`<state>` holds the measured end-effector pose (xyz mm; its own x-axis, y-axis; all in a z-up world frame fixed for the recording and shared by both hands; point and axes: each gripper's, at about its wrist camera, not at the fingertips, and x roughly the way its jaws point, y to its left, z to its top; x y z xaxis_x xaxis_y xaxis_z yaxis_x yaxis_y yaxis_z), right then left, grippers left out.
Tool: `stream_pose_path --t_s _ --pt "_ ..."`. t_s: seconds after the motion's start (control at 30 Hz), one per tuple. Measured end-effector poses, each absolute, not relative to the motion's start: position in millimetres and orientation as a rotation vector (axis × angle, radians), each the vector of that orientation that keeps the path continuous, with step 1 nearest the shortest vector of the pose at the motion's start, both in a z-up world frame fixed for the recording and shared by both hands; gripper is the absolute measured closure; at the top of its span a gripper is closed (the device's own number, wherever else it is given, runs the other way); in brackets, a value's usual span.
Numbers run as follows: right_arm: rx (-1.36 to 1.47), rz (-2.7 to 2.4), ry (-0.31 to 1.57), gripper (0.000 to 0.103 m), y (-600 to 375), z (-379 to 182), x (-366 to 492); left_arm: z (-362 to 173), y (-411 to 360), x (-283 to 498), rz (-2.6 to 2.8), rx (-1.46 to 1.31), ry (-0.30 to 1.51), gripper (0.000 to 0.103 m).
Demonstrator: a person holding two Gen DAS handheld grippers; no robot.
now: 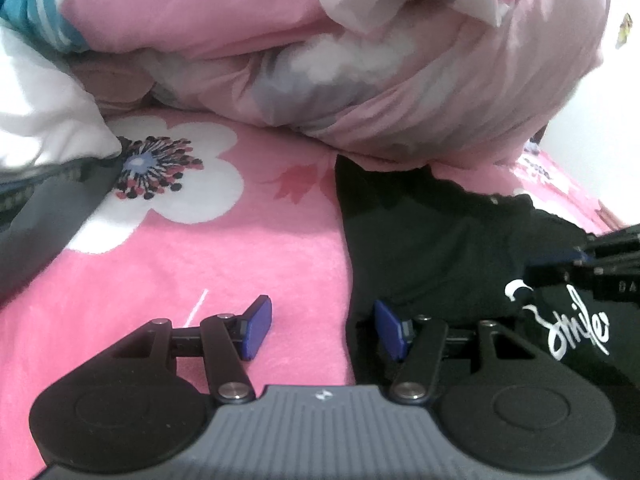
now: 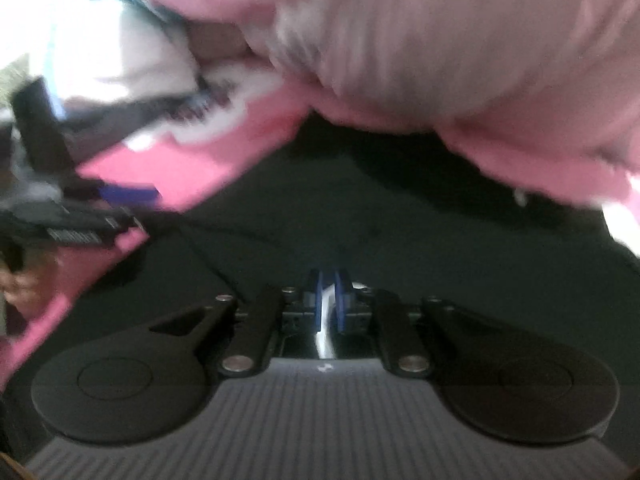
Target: Fold clothes
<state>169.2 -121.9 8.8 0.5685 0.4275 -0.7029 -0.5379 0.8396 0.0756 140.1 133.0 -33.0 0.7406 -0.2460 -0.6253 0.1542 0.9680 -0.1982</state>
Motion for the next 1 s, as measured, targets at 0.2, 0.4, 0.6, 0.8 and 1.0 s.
stream_pose_path --t_s 0.2,0.4,0.6,0.8,1.0 --pt "-0.247 0.686 0.807 0.096 -86 -17 166 -30 140 139 -0.192 -0.165 0.674 0.043" --pt "-0.278 0.679 0.792 0.095 -102 -15 142 -32 134 141 -0.204 -0.149 0.685 0.042" --pt "-0.244 0.684 0.679 0.095 -88 13 161 -36 125 139 -0.196 -0.091 0.685 0.041" --pt "-0.147 0.674 0.672 0.095 -73 8 212 -39 114 135 -0.183 -0.006 0.691 0.04" --pt "-0.066 0.495 0.776 0.099 -86 -27 272 -39 113 134 -0.186 0.011 0.695 0.04"
